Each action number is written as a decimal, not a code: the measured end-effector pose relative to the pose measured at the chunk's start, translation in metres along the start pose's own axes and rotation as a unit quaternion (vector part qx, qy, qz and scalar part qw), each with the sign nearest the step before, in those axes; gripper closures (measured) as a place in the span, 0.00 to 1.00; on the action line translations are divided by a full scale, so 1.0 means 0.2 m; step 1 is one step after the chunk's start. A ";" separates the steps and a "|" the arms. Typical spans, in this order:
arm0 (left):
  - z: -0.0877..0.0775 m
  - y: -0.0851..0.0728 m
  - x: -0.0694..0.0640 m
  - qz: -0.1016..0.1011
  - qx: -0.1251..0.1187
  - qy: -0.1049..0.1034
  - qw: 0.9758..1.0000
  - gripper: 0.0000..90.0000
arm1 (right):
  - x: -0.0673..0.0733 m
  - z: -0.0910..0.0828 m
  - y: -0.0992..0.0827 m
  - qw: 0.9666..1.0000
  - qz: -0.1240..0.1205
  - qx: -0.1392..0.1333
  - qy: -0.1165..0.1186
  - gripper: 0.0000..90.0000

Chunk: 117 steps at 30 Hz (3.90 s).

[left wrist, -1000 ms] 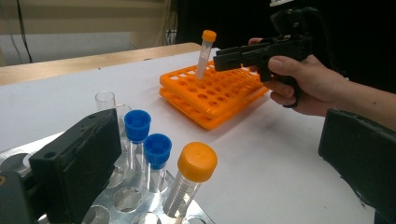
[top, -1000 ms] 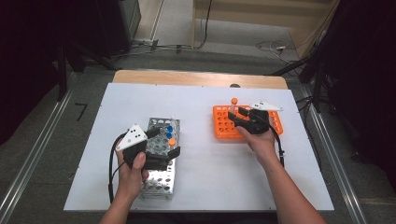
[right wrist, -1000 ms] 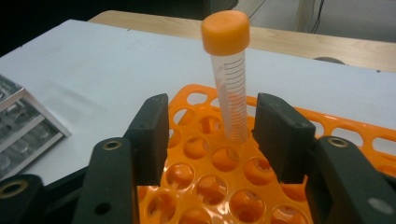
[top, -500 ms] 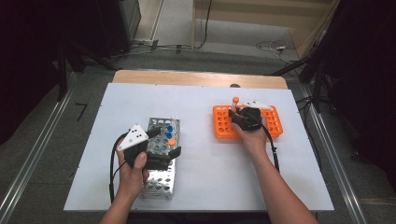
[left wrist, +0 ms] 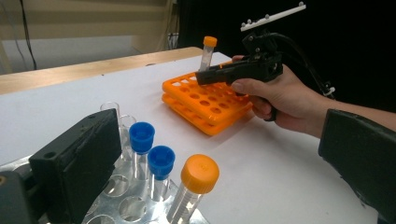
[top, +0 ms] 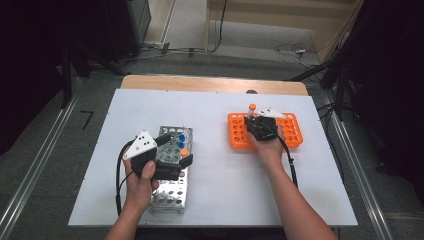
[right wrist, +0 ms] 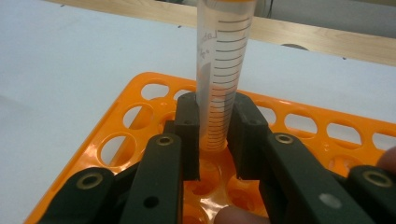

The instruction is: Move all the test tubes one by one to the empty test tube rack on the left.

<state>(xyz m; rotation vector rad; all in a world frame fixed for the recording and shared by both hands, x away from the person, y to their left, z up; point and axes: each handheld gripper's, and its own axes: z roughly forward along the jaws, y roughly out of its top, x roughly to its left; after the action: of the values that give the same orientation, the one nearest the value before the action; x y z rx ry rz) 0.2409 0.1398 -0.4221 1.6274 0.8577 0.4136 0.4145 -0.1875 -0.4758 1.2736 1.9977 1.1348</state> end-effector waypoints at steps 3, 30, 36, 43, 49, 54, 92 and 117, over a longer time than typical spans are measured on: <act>0.01 0.00 0.00 0.000 0.001 0.000 1.000 0.00 | -0.02 -0.01 0.01 1.000 0.005 -0.010 0.008 0.81; 0.03 0.02 -0.07 0.016 0.004 -0.007 1.000 0.00 | -0.01 -0.43 -0.01 0.993 -0.018 -0.052 0.104 0.81; 0.05 0.02 -0.10 0.019 0.006 -0.012 1.000 0.00 | 0.01 -0.55 -0.11 0.991 -0.030 -0.048 0.119 0.81; 0.08 0.02 -0.13 0.024 0.009 -0.022 0.999 0.00 | 0.00 -0.63 -0.23 0.991 -0.033 -0.048 0.123 0.81; 0.09 0.01 -0.15 0.022 0.015 -0.028 0.999 0.00 | 0.02 -0.71 -0.28 0.988 -0.037 -0.040 0.144 0.81; 0.12 0.01 -0.20 0.019 0.022 -0.035 0.999 0.00 | 0.07 -0.74 -0.30 0.985 -0.055 -0.034 0.158 0.81; 0.28 0.00 -0.38 0.041 0.062 -0.101 0.992 0.76 | 0.52 -0.69 -0.28 0.953 -0.151 0.024 0.261 0.81; 0.23 0.01 -0.31 0.035 0.050 -0.078 0.995 0.78 | 0.45 -0.71 -0.24 0.947 -0.137 -0.005 0.291 0.38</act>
<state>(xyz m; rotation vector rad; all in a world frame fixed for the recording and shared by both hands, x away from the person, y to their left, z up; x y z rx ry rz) 0.2312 0.0621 -0.4205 1.7602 0.7144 0.2907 0.2438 -0.1706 -0.4415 0.6547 2.4809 1.4927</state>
